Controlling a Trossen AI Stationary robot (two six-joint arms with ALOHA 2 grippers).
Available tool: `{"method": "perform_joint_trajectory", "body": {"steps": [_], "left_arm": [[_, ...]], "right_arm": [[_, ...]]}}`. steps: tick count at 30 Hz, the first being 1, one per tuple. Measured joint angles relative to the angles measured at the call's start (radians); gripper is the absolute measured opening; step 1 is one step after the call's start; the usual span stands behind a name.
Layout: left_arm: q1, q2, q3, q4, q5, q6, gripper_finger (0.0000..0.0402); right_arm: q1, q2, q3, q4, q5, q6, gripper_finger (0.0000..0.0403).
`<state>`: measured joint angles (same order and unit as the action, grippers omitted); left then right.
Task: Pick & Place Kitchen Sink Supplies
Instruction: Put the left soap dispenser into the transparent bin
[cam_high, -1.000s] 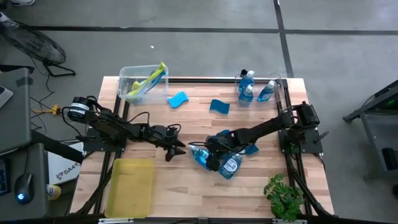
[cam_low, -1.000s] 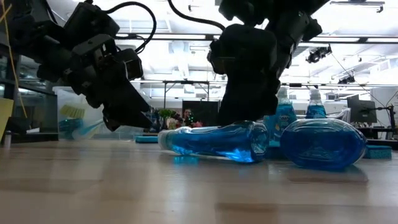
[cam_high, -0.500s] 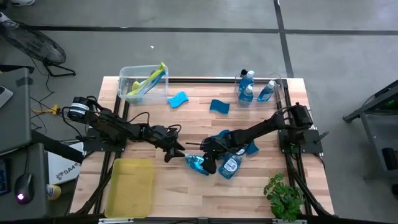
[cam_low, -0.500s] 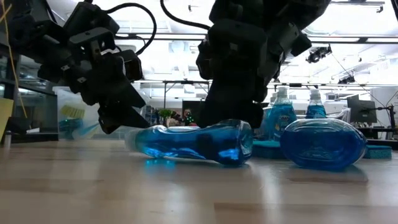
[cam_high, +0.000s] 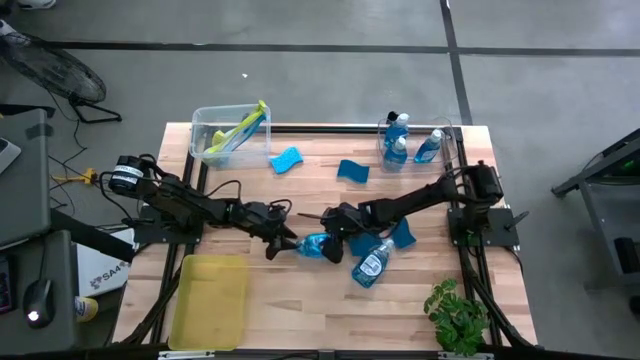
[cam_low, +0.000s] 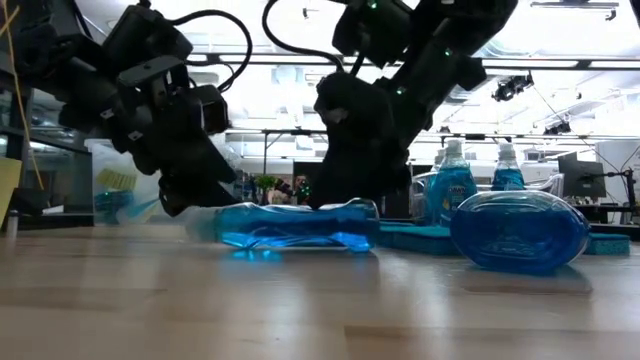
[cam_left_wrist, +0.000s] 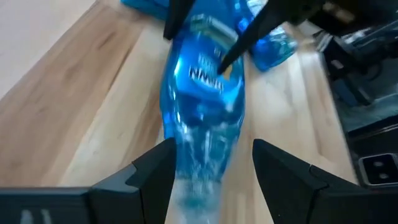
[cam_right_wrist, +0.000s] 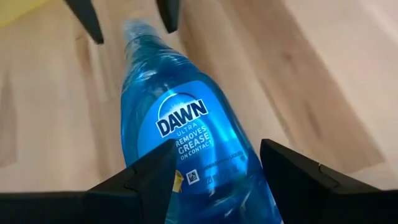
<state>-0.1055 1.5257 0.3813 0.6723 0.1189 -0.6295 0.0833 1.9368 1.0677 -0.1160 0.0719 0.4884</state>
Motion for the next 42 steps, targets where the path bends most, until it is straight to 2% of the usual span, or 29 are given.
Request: {"method": "perform_joint_trajectory", "body": {"steps": [18, 29, 31, 35, 39, 42], "left_arm": [[0.002, 0.000, 0.000, -0.046, 0.019, 0.004, 0.0209], [0.000, 0.000, 0.024, -0.079, -0.053, 0.248, 0.0209], [0.000, 0.000, 0.057, -0.129, -0.073, 0.303, 0.0209], [-0.001, 0.000, 0.153, -0.347, -0.077, 0.402, 0.0223], [-0.007, 0.000, 0.248, -0.579, -0.077, 0.448, 0.0269], [-0.009, 0.000, 0.288, -0.645, -0.051, 0.448, 0.0310]], "right_arm": [[-0.059, 0.000, -0.002, 0.013, 0.010, -0.024, 0.0224], [-0.071, 0.003, -0.004, 0.044, -0.020, -0.060, 0.0223], [-0.072, 0.003, -0.004, 0.044, -0.022, -0.060, 0.0223], [-0.072, 0.003, -0.004, 0.044, -0.026, -0.063, 0.0223], [-0.072, 0.003, -0.004, 0.044, -0.037, -0.063, 0.0223], [-0.072, 0.003, -0.004, 0.044, -0.037, -0.068, 0.0223]]}}
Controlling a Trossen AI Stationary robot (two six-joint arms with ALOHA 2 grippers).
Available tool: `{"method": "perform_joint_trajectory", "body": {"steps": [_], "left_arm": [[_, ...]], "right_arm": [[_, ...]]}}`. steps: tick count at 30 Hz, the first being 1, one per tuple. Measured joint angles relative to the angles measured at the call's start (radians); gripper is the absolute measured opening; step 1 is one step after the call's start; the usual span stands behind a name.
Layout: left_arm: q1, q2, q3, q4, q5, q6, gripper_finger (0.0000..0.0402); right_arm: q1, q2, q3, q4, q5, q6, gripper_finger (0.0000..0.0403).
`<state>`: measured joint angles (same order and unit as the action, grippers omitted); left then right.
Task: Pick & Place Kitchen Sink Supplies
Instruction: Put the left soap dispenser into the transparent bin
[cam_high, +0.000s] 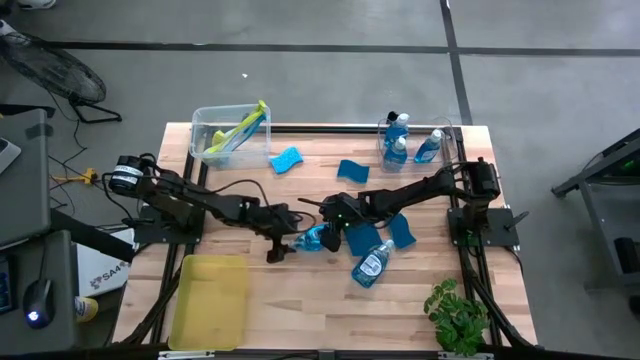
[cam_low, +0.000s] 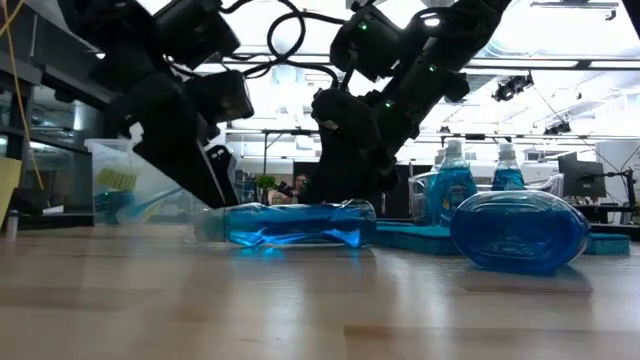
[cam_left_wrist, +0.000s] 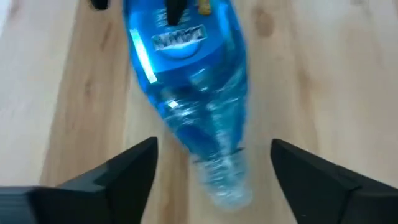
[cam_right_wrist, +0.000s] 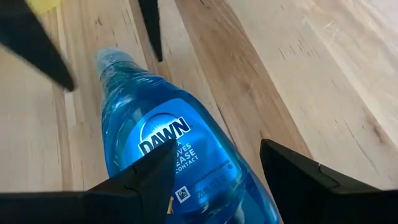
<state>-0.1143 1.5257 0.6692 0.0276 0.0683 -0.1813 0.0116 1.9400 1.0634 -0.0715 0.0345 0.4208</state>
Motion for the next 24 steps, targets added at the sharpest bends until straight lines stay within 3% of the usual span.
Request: {"method": "perform_joint_trajectory", "body": {"steps": [5, 15, 19, 24], "left_arm": [[-0.005, 0.009, 0.007, 0.012, 0.012, -0.009, 0.0345], [-0.020, 0.140, 0.011, 0.090, -0.062, -0.057, 0.0346], [-0.020, 0.141, 0.011, 0.090, -0.076, -0.067, 0.0314], [-0.018, 0.142, 0.010, 0.072, -0.053, -0.067, 0.0226]], "right_arm": [[0.000, 0.000, 0.000, 0.000, 0.001, -0.003, 0.0223], [0.001, 0.000, 0.000, 0.005, 0.011, -0.011, 0.0223], [0.001, 0.000, 0.000, 0.006, 0.011, -0.011, 0.0223], [0.001, 0.000, 0.000, 0.004, 0.017, -0.011, 0.0223]]}}
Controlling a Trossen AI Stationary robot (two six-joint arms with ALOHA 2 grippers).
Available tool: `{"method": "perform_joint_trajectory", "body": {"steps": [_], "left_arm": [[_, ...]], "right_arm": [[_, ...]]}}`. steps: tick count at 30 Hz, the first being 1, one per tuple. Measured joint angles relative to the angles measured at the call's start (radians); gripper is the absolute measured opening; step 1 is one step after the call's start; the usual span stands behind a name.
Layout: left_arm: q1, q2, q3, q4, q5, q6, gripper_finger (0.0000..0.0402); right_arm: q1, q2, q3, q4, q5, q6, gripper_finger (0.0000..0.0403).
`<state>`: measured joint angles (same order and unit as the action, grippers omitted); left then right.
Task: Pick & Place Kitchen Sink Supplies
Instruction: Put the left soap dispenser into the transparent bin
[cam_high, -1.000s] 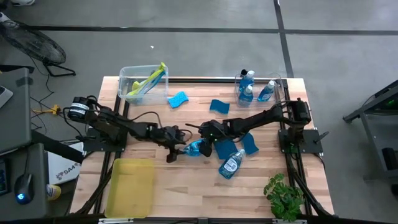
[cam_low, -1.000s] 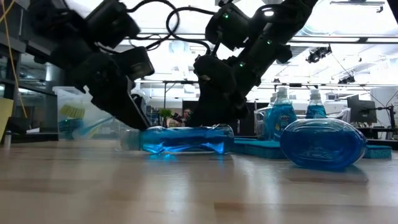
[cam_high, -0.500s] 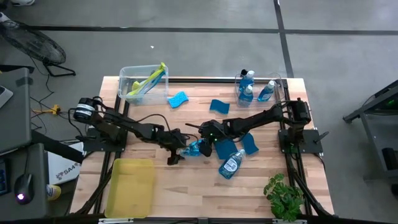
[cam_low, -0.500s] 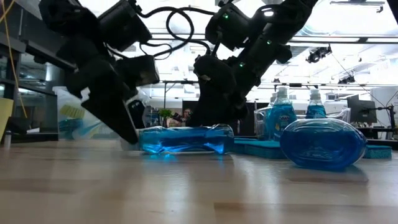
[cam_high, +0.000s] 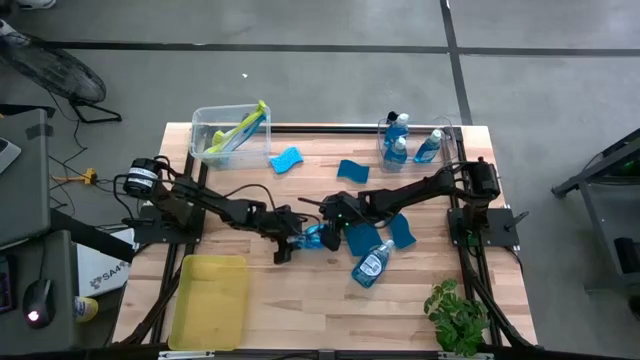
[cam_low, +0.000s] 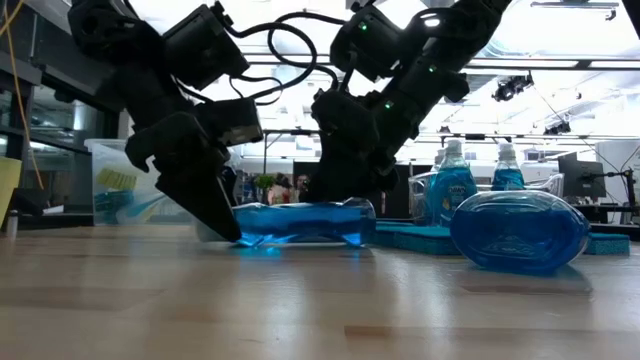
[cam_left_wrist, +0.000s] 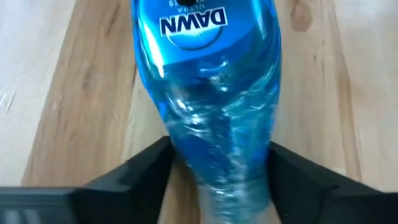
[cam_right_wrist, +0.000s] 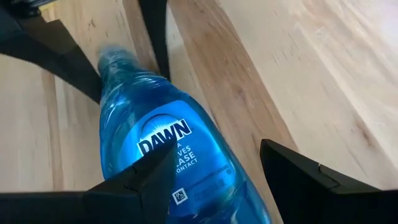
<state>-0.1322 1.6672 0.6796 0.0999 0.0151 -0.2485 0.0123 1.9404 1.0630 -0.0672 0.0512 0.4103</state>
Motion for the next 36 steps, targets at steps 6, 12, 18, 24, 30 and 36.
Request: {"method": "perform_joint_trajectory", "body": {"steps": [6, 12, 18, 24, 30, 36], "left_arm": [[0.001, 0.001, -0.002, -0.016, 0.000, 0.000, 0.0131], [0.001, 0.002, -0.002, -0.021, 0.005, 0.022, 0.0132], [0.001, 0.001, 0.011, -0.037, 0.009, 0.037, 0.0132], [-0.002, -0.005, 0.106, -0.221, 0.001, 0.092, 0.0132], [-0.003, -0.004, 0.199, -0.365, -0.008, 0.145, 0.0132], [-0.002, -0.005, 0.266, -0.476, -0.060, 0.175, 0.0131]], "right_arm": [[0.000, 0.000, -0.001, -0.007, -0.002, 0.000, 0.0223], [0.000, -0.004, -0.001, -0.004, -0.004, -0.009, 0.0223], [0.003, -0.056, -0.004, 0.002, 0.002, -0.031, 0.0223], [0.004, -0.133, -0.006, -0.036, 0.012, -0.060, 0.0223], [0.015, -0.187, -0.006, -0.111, 0.059, -0.062, 0.0223], [0.065, -0.219, -0.003, -0.135, 0.120, -0.096, 0.0223]]}}
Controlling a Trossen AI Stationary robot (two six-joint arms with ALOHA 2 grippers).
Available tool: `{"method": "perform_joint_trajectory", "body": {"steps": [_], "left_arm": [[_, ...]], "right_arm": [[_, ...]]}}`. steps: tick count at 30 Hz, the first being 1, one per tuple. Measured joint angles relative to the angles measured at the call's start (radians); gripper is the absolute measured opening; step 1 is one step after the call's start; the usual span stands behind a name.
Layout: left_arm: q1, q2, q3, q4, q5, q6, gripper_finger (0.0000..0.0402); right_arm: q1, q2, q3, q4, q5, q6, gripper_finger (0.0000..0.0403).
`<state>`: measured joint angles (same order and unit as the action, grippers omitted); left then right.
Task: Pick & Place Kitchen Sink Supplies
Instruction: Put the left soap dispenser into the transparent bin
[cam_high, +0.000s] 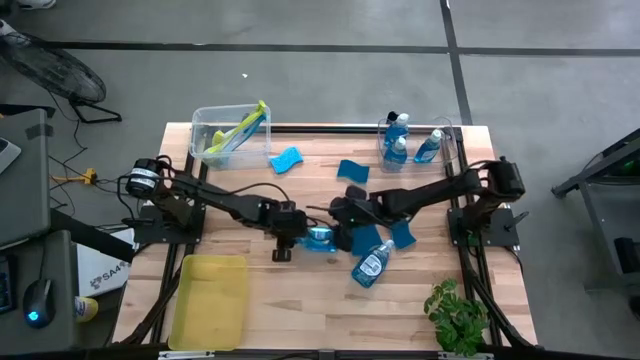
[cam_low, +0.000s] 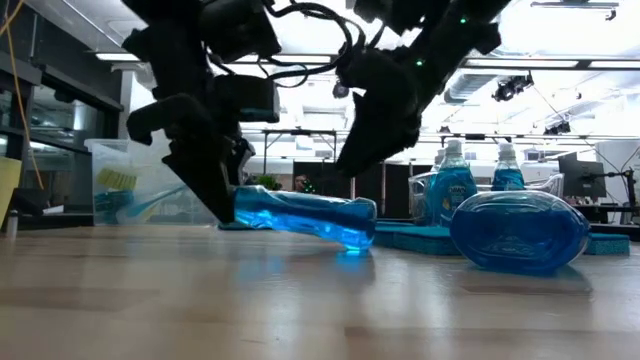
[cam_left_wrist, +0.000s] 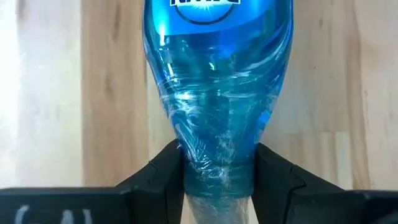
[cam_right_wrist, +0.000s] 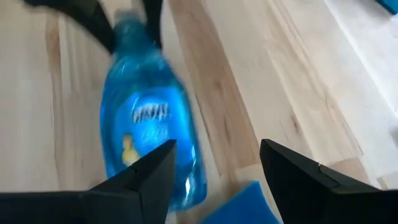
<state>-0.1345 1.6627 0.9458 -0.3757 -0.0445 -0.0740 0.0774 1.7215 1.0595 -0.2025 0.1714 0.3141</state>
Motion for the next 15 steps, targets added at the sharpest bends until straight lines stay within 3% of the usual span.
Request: {"method": "perform_joint_trajectory", "body": {"steps": [8, 15], "left_arm": [[0.002, -0.001, 0.097, -0.137, -0.066, 0.026, 0.0131], [0.003, -0.003, 0.152, -0.151, -0.071, 0.020, 0.0131]], "right_arm": [[0.136, -0.004, 0.001, -0.006, 0.172, -0.093, 0.0223], [0.306, -0.004, 0.002, -0.001, 0.511, -0.206, 0.0223]]}}
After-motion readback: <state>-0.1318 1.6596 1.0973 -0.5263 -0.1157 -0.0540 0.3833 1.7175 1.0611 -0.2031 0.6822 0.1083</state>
